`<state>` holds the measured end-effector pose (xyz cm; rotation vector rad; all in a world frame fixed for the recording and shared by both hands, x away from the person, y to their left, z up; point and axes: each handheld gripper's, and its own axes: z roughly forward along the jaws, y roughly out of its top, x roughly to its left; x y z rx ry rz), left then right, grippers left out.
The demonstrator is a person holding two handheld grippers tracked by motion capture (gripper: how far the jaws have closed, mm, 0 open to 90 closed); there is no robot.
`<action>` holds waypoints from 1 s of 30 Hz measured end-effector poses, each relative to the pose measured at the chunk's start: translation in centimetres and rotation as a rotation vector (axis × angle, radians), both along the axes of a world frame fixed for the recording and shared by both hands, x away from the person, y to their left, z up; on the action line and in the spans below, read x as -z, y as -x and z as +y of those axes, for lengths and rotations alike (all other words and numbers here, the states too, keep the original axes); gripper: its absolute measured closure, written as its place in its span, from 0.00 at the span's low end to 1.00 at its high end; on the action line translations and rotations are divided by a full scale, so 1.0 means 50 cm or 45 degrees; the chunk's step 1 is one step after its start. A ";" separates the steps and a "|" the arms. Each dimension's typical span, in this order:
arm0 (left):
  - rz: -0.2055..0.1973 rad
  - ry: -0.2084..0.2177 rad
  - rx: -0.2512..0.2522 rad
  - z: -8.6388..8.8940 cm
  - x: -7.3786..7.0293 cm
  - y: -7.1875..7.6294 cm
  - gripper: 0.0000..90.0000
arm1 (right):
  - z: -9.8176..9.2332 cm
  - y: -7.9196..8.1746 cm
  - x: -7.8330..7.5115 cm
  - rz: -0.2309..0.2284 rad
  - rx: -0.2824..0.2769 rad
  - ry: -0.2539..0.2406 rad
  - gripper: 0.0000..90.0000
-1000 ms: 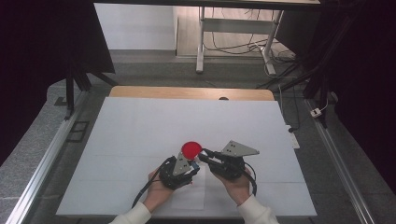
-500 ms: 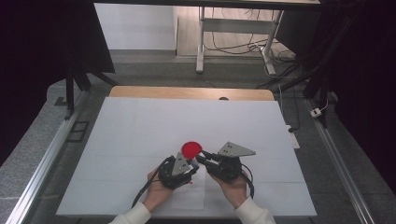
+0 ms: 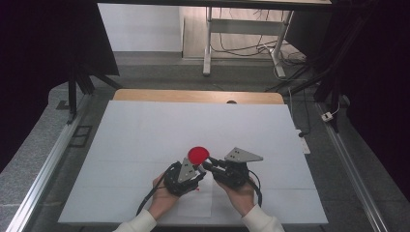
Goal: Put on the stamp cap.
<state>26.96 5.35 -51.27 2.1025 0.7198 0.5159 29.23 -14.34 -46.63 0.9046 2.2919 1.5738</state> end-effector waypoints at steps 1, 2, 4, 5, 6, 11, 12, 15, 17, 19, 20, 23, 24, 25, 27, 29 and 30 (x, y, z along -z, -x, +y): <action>-0.001 0.000 0.000 0.000 0.000 0.000 0.73 | 0.000 0.000 0.000 0.003 0.000 -0.001 0.83; -0.002 0.000 -0.001 0.000 0.000 0.000 0.73 | 0.000 0.000 0.000 0.003 0.001 -0.002 0.83; -0.005 -0.002 -0.002 -0.001 0.000 0.001 0.73 | 0.000 0.000 0.000 0.004 0.004 -0.003 0.83; -0.005 -0.004 -0.001 -0.001 0.000 0.001 0.73 | 0.000 0.000 0.000 0.006 0.004 -0.004 0.83; -0.004 -0.006 -0.001 -0.001 0.000 0.001 0.73 | 0.000 0.000 0.001 0.011 0.004 -0.006 0.83; -0.009 -0.010 -0.005 -0.002 0.001 0.001 0.73 | 0.001 -0.001 0.003 0.035 0.004 -0.011 0.83; -0.011 -0.009 -0.005 -0.002 0.001 0.002 0.73 | 0.002 0.000 0.003 0.037 0.007 -0.011 0.83; -0.023 -0.010 -0.008 -0.002 0.001 0.003 0.73 | 0.002 0.000 0.002 0.043 0.014 -0.014 0.83; -0.031 -0.014 -0.009 -0.003 0.001 0.004 0.73 | 0.002 0.001 0.001 0.044 0.017 -0.015 0.83; -0.034 -0.015 -0.009 -0.003 0.001 0.004 0.73 | 0.002 0.001 0.000 0.051 0.022 -0.015 0.83; -0.037 -0.022 -0.009 -0.004 0.001 0.005 0.73 | 0.002 0.002 -0.001 0.057 0.027 -0.011 0.83; -0.040 -0.025 -0.009 -0.005 0.002 0.005 0.73 | 0.003 0.003 -0.003 0.064 0.041 0.003 0.83; -0.043 -0.026 -0.011 -0.005 0.002 0.006 0.73 | 0.004 0.004 -0.003 0.063 0.047 0.009 0.83; -0.045 -0.029 -0.007 -0.006 0.002 0.006 0.73 | 0.005 0.004 -0.003 0.066 0.053 0.017 0.83; -0.049 -0.038 -0.011 -0.008 0.003 0.007 0.73 | 0.007 0.005 -0.003 0.072 0.057 0.027 0.83; -0.056 -0.050 -0.011 -0.009 0.004 0.009 0.73 | 0.007 0.004 -0.002 0.081 0.058 0.033 0.83; -0.060 -0.054 -0.014 -0.010 0.004 0.009 0.73 | 0.007 0.003 -0.002 0.085 0.059 0.032 0.83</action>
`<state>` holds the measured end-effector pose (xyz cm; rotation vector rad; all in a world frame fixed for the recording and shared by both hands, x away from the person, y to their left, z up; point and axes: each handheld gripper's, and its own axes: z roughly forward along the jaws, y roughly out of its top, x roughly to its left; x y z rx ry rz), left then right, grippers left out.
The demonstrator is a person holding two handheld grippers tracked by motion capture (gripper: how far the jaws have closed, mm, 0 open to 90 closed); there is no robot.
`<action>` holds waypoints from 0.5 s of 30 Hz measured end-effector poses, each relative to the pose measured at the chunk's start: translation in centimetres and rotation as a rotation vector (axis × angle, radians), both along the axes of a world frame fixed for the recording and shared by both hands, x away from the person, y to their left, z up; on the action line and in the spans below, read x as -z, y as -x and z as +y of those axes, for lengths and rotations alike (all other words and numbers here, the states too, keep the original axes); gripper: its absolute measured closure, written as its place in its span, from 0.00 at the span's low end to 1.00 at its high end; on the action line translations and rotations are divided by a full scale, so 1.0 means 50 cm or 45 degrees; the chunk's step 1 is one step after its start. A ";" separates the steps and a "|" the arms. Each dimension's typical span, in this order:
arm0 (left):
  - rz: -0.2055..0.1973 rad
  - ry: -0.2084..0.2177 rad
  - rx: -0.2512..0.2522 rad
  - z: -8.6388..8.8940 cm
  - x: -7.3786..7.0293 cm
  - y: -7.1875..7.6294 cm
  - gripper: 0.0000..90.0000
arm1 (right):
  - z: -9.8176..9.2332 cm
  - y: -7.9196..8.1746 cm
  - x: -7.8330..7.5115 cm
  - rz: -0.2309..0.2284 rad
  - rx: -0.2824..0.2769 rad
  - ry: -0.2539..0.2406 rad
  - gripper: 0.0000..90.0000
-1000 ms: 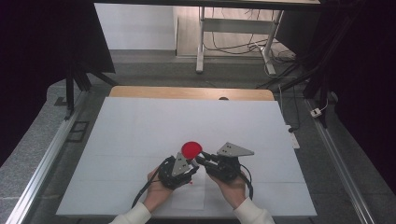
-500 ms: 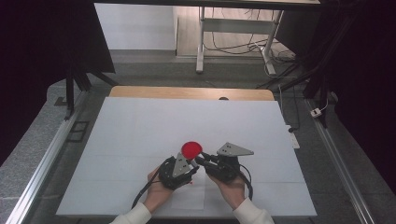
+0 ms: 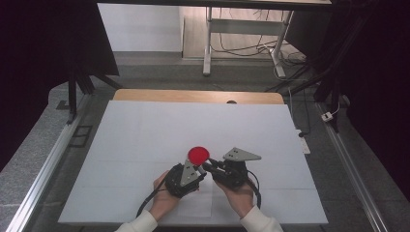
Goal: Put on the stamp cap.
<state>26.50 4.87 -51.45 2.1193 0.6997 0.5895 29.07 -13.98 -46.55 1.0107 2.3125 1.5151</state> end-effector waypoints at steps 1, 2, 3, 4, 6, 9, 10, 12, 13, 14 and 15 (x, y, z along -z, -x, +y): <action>-0.004 -0.002 0.000 0.000 0.000 0.000 0.73 | -0.001 0.000 0.000 0.006 -0.002 -0.003 0.83; -0.004 -0.003 0.000 0.000 0.000 0.000 0.73 | -0.001 -0.001 0.000 0.008 0.000 -0.009 0.83; -0.004 -0.006 0.000 0.000 0.000 0.000 0.73 | -0.002 -0.002 0.001 0.011 -0.002 -0.013 0.83; -0.007 -0.010 -0.001 0.000 0.000 0.001 0.73 | -0.002 -0.002 0.001 0.014 -0.004 -0.010 0.83; -0.009 -0.016 -0.001 -0.002 0.000 0.002 0.73 | -0.002 -0.003 0.001 0.018 -0.005 -0.010 0.83; -0.017 -0.035 0.001 -0.003 0.000 0.003 0.73 | -0.002 -0.004 0.002 0.027 -0.010 -0.007 0.83; -0.022 -0.038 0.001 -0.004 0.001 0.004 0.73 | -0.003 -0.004 0.002 0.031 -0.015 -0.004 0.83; -0.025 -0.041 0.001 -0.004 0.001 0.004 0.73 | -0.003 -0.005 0.002 0.037 -0.016 -0.007 0.83; -0.027 -0.043 0.000 -0.004 0.001 0.004 0.73 | -0.004 -0.006 0.002 0.043 -0.018 -0.009 0.83; -0.030 -0.046 0.000 -0.004 0.001 0.005 0.73 | -0.004 -0.006 0.003 0.047 -0.016 -0.011 0.83; -0.034 -0.042 -0.002 -0.005 0.001 0.005 0.73 | -0.004 -0.006 0.003 0.053 -0.017 -0.012 0.83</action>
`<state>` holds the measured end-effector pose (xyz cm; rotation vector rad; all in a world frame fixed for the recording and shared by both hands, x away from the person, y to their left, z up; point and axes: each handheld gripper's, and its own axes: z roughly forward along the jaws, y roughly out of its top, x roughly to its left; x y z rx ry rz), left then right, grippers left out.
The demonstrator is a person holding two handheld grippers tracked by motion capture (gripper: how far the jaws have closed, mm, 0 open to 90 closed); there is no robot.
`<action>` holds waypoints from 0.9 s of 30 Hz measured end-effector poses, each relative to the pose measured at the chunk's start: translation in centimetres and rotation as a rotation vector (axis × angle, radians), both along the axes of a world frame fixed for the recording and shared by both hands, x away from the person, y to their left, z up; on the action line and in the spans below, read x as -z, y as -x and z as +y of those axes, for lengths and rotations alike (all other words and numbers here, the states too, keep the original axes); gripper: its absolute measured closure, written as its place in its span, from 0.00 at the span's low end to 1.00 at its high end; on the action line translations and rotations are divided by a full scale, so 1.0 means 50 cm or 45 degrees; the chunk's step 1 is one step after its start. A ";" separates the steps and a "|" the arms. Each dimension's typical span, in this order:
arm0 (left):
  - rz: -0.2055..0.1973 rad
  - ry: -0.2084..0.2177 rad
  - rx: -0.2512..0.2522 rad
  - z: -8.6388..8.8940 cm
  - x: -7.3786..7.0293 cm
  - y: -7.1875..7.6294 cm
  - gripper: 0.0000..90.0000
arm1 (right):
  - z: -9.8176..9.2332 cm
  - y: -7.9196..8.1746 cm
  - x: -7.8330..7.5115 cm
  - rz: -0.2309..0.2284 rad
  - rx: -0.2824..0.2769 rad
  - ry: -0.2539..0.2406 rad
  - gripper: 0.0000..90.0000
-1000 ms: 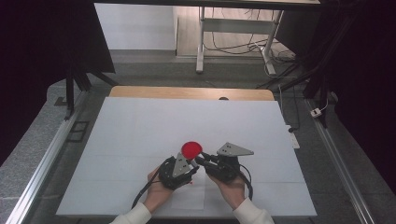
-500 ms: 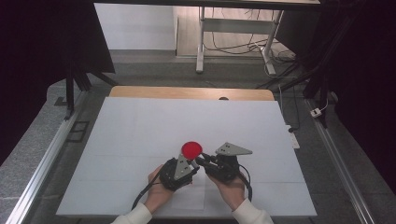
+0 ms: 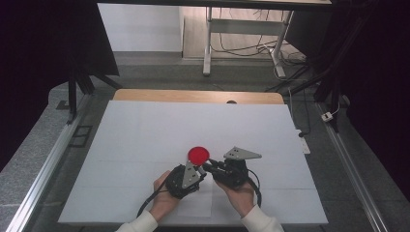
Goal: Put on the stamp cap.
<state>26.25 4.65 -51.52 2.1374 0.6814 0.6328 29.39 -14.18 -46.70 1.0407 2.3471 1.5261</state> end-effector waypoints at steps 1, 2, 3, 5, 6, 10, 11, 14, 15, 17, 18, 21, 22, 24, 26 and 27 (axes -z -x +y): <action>-0.003 -0.001 -0.002 0.000 0.000 0.000 0.73 | 0.000 0.000 0.001 0.003 -0.001 -0.003 0.83; -0.005 0.000 -0.003 0.000 0.000 0.000 0.73 | 0.000 -0.001 0.001 0.005 -0.002 -0.004 0.83; -0.007 -0.006 -0.002 0.001 -0.001 0.001 0.73 | 0.000 -0.001 0.002 0.008 -0.002 -0.005 0.83; -0.010 -0.002 -0.001 0.002 -0.001 0.001 0.73 | -0.001 -0.002 0.002 0.017 -0.004 -0.012 0.83; -0.015 0.000 -0.002 0.002 -0.002 0.002 0.73 | -0.001 -0.002 0.002 0.020 -0.003 -0.016 0.83; -0.041 0.003 0.000 0.002 -0.004 0.006 0.73 | -0.002 -0.002 0.003 0.031 -0.004 -0.032 0.83; -0.040 0.009 -0.004 0.002 -0.004 0.006 0.73 | -0.001 -0.002 0.003 0.032 -0.004 -0.033 0.83; -0.046 0.009 -0.006 0.002 -0.005 0.007 0.73 | -0.001 -0.001 0.004 0.031 -0.003 -0.029 0.83; -0.043 0.011 -0.009 0.002 -0.005 0.006 0.73 | 0.000 -0.001 0.004 0.033 -0.002 -0.030 0.83; -0.037 0.013 -0.005 0.003 -0.004 0.005 0.73 | 0.000 -0.001 0.007 0.030 -0.001 -0.032 0.83; -0.037 0.012 -0.005 0.003 -0.004 0.005 0.73 | 0.000 -0.001 0.007 0.034 0.000 -0.034 0.83; -0.032 0.012 0.002 0.004 -0.003 0.004 0.73 | 0.000 -0.002 0.007 0.040 -0.005 -0.029 0.83; -0.033 0.009 -0.001 0.004 -0.001 0.003 0.73 | 0.000 -0.002 0.006 0.036 -0.005 -0.026 0.83; -0.022 0.016 0.001 0.005 0.001 0.001 0.73 | 0.000 -0.001 0.003 0.018 -0.008 -0.022 0.83; -0.021 0.020 -0.002 0.005 0.001 0.001 0.73 | 0.000 -0.001 0.001 0.004 -0.009 -0.009 0.83; -0.014 0.020 -0.001 0.005 0.001 0.000 0.73 | 0.000 -0.001 0.001 -0.001 -0.011 -0.008 0.83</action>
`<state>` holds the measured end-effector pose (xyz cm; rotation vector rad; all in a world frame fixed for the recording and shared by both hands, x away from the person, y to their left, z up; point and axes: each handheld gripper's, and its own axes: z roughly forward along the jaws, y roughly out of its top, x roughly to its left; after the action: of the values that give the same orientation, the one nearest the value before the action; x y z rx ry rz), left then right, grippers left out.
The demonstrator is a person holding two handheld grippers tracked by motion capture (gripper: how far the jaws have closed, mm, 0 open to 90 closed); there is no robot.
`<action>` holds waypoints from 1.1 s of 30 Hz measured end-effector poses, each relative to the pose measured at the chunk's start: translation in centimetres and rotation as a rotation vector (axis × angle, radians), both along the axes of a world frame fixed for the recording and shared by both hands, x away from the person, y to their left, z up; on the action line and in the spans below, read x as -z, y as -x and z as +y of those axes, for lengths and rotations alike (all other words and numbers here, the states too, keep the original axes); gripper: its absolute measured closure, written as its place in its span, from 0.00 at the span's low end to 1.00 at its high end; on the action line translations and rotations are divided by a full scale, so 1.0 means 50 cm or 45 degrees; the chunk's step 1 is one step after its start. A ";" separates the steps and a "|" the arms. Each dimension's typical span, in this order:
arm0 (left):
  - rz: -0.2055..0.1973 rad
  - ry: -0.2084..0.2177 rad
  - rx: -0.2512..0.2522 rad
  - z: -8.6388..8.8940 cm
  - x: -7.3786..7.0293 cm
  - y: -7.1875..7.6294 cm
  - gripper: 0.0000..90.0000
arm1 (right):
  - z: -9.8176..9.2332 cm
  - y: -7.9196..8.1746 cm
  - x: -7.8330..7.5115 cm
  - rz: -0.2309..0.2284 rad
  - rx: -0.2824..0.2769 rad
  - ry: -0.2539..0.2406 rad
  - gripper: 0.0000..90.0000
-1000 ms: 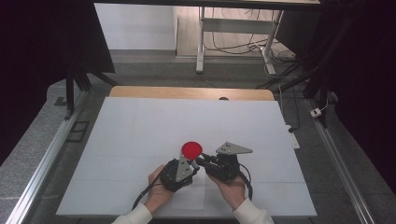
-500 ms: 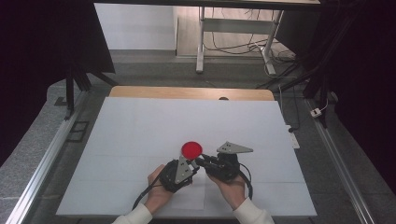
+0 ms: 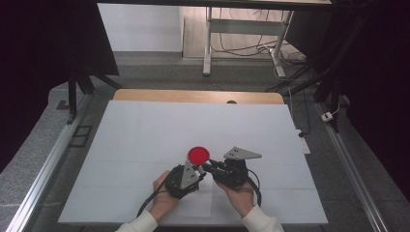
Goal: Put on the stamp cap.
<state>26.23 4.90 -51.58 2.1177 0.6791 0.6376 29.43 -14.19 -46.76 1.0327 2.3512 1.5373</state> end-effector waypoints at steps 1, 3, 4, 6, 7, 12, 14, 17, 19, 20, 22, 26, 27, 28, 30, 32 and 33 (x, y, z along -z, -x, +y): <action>0.007 0.002 0.004 0.000 0.000 -0.001 0.73 | 0.000 0.000 0.001 -0.002 -0.002 0.002 0.83; 0.016 0.008 0.005 0.002 0.001 -0.002 0.72 | 0.000 0.000 0.002 -0.007 -0.008 0.002 0.83; 0.023 0.013 0.004 0.002 0.001 -0.002 0.72 | 0.001 0.000 0.003 -0.011 -0.010 0.002 0.83; 0.045 0.036 0.006 0.004 0.000 -0.003 0.71 | 0.001 0.000 0.003 -0.020 -0.016 0.003 0.83; 0.060 0.051 0.007 0.006 -0.001 -0.005 0.71 | 0.001 0.001 0.002 -0.028 -0.020 0.007 0.83; 0.113 0.081 0.017 0.011 -0.001 -0.010 0.66 | 0.003 0.003 0.000 -0.060 -0.032 0.019 0.83; 0.120 0.087 0.017 0.010 -0.001 -0.011 0.63 | 0.003 0.003 0.000 -0.064 -0.035 0.019 0.83; 0.127 0.088 0.021 0.010 0.000 -0.011 0.61 | 0.003 0.003 0.000 -0.068 -0.038 0.017 0.83; 0.139 0.093 0.023 0.011 0.000 -0.012 0.59 | 0.002 0.003 -0.001 -0.072 -0.041 0.015 0.83; 0.144 0.094 0.020 0.012 -0.001 -0.012 0.57 | 0.002 0.004 -0.001 -0.076 -0.041 0.014 0.83; 0.148 0.093 0.008 0.015 -0.003 -0.012 0.52 | 0.001 0.004 -0.003 -0.087 -0.041 0.018 0.83; 0.189 0.119 0.007 0.030 -0.010 -0.012 0.45 | -0.002 0.005 -0.007 -0.125 -0.049 0.027 0.83; 0.204 0.122 0.008 0.034 -0.011 -0.012 0.43 | -0.003 0.005 -0.008 -0.129 -0.052 0.026 0.83; 0.213 0.124 0.009 0.038 -0.012 -0.012 0.42 | -0.004 0.004 -0.008 -0.134 -0.055 0.019 0.83; 0.236 0.127 0.014 0.046 -0.015 -0.010 0.40 | -0.006 0.004 -0.009 -0.145 -0.057 0.025 0.83; 0.263 0.134 0.027 0.055 -0.016 -0.007 0.38 | -0.008 0.003 -0.010 -0.155 -0.061 0.036 0.83; 0.269 0.135 0.032 0.060 -0.017 -0.005 0.37 | -0.009 0.003 -0.010 -0.159 -0.062 0.038 0.83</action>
<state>26.48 7.88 -50.73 2.1085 0.7831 0.3588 29.30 -14.62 -46.26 0.8533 2.3223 1.5313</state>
